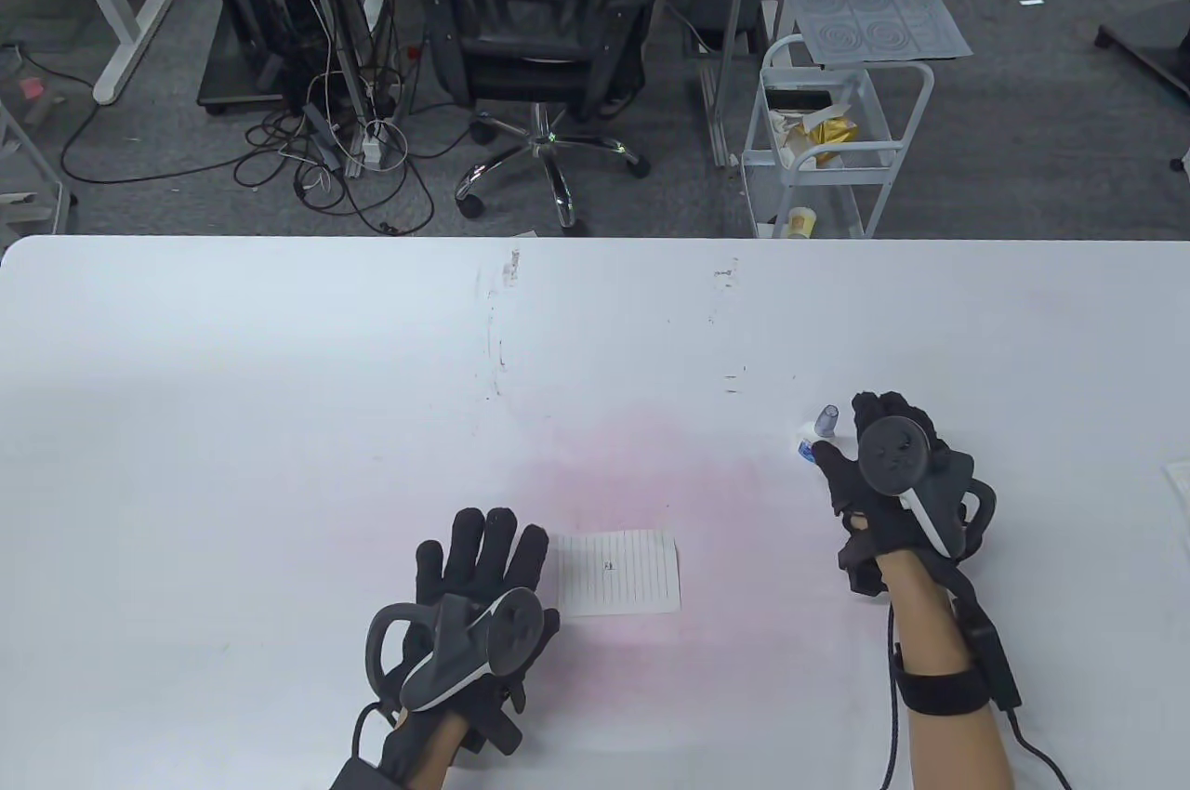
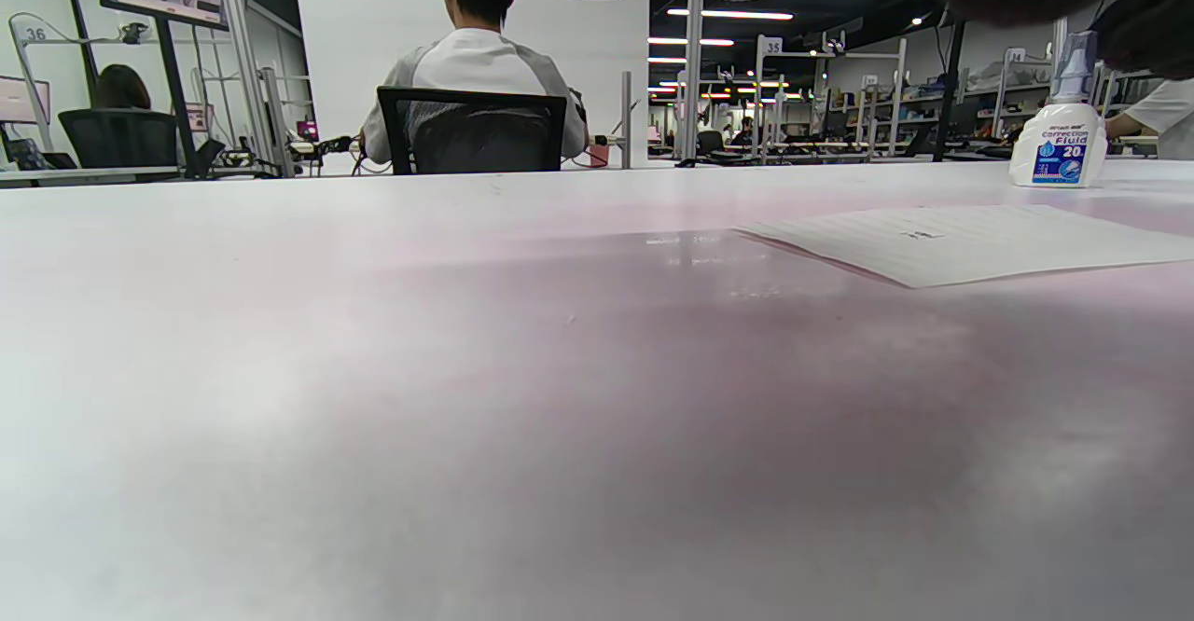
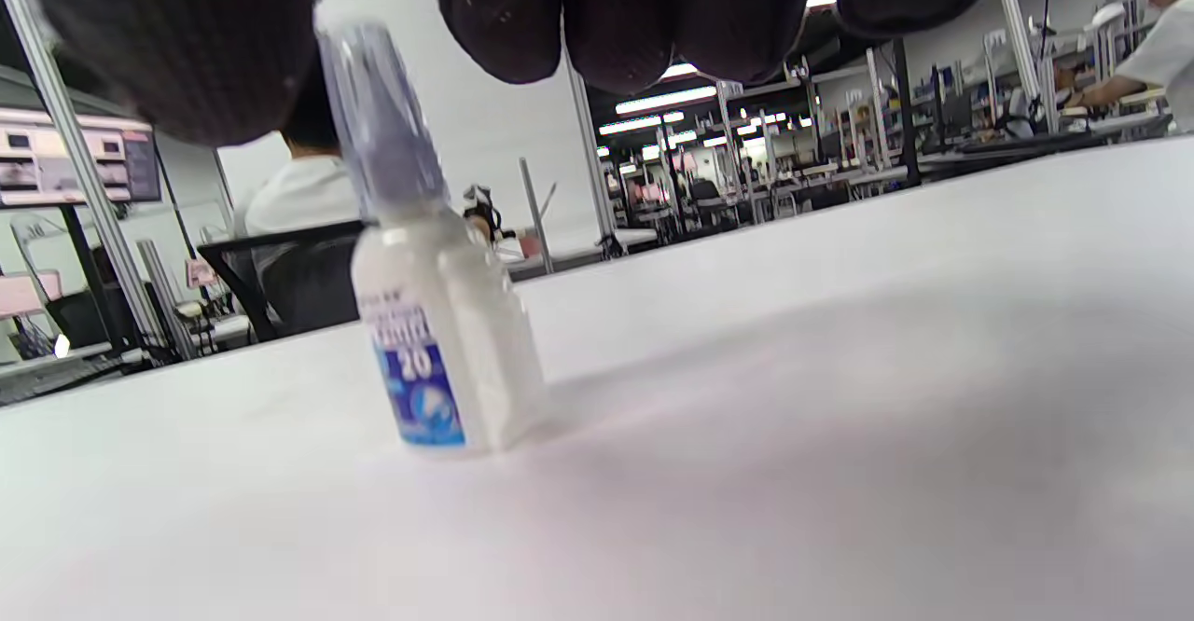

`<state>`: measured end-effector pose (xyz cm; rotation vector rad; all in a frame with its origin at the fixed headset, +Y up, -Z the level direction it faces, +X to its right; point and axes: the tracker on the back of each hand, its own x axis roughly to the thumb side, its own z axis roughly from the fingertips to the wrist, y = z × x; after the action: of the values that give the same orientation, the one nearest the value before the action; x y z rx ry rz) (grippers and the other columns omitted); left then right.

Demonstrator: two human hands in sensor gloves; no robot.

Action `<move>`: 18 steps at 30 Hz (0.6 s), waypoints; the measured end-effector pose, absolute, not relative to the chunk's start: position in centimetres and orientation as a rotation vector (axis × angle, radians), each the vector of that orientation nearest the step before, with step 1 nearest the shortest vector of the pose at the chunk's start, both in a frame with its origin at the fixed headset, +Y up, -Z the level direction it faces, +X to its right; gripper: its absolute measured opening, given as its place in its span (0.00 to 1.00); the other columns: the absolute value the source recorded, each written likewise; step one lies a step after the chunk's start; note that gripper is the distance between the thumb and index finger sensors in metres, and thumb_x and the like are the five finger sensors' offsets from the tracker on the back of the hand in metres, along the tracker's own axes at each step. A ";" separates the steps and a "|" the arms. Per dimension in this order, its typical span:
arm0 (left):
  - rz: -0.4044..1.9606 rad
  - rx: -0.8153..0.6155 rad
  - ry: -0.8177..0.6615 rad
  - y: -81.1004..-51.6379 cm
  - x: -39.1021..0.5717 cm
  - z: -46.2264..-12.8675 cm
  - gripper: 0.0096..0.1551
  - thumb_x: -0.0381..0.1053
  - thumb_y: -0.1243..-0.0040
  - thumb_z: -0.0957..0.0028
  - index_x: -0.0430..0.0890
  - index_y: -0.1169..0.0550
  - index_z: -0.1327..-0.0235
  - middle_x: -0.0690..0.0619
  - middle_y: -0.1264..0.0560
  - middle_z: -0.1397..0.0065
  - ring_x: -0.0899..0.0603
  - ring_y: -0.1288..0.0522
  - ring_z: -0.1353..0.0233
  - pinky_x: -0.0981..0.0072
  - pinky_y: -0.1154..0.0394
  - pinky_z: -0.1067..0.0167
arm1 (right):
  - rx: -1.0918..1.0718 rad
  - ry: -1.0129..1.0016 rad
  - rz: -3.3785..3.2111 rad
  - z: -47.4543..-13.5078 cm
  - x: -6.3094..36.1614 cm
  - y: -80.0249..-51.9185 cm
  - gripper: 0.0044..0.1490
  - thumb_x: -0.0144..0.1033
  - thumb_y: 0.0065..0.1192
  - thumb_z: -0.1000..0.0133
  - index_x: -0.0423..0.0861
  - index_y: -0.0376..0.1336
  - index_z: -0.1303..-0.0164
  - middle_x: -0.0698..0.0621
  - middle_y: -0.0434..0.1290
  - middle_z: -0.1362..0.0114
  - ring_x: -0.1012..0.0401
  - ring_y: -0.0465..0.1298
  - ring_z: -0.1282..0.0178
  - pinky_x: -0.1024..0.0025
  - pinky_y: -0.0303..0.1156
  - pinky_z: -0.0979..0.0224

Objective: Brush correction fluid to cover black text

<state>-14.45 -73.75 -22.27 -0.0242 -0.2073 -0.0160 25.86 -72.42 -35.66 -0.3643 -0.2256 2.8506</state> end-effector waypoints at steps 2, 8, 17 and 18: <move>-0.014 -0.028 -0.205 -73.8 -14.5 -22.3 0.47 0.74 0.51 0.57 0.64 0.47 0.23 0.53 0.52 0.13 0.38 0.52 0.13 0.34 0.48 0.23 | -0.392 -0.163 2.844 -36.6 25.8 -73.2 0.50 0.63 0.65 0.56 0.50 0.56 0.28 0.48 0.57 0.23 0.42 0.61 0.22 0.37 0.58 0.27; -0.013 -0.024 -0.208 -73.7 -14.5 -22.3 0.47 0.74 0.51 0.57 0.64 0.47 0.23 0.53 0.52 0.14 0.38 0.52 0.13 0.35 0.48 0.23 | -0.472 -0.077 2.785 -38.3 25.8 -74.6 0.46 0.60 0.70 0.58 0.49 0.61 0.33 0.48 0.63 0.27 0.41 0.68 0.27 0.38 0.61 0.29; -0.011 -0.016 -0.209 -73.7 -14.5 -22.3 0.47 0.74 0.51 0.57 0.64 0.47 0.23 0.53 0.52 0.14 0.38 0.52 0.13 0.34 0.48 0.23 | -0.512 -0.141 2.773 -38.1 25.9 -74.6 0.37 0.56 0.71 0.59 0.49 0.68 0.43 0.49 0.71 0.35 0.44 0.76 0.37 0.41 0.66 0.32; -0.011 -0.015 -0.209 -73.6 -14.5 -22.3 0.47 0.74 0.51 0.57 0.64 0.47 0.23 0.53 0.52 0.13 0.38 0.52 0.13 0.35 0.48 0.23 | -0.508 -0.161 2.772 -38.0 25.9 -74.4 0.37 0.57 0.71 0.59 0.49 0.68 0.44 0.49 0.71 0.35 0.44 0.77 0.37 0.41 0.66 0.32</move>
<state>-14.54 -73.64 -22.28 -0.0152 -0.2089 -0.0106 25.94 -74.40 -37.96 -0.5078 -0.1611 2.7720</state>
